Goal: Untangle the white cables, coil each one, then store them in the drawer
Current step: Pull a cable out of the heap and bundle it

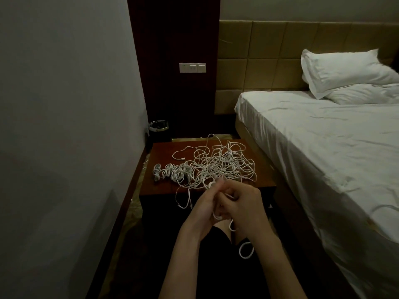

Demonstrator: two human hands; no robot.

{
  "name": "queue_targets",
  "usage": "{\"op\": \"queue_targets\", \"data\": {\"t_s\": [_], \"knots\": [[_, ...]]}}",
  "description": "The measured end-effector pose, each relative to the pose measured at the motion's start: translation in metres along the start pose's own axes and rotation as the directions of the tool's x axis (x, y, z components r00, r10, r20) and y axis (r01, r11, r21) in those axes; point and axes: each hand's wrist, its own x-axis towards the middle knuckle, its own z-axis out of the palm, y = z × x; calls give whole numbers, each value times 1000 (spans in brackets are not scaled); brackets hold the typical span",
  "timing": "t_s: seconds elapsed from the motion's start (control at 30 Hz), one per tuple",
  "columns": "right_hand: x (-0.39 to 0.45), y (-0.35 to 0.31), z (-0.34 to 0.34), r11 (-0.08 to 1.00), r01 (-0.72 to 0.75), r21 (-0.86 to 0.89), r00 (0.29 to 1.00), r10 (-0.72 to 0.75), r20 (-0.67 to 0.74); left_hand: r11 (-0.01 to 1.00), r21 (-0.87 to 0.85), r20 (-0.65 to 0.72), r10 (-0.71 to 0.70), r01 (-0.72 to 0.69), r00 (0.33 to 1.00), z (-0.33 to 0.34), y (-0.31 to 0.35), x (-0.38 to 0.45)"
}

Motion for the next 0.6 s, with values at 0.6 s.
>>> {"op": "queue_targets", "data": {"t_s": [0.6], "knots": [[-1,-7,-15,988,-148,35,943,131,305,957,-265,-199,64,-117,978,1,2,1]]}}
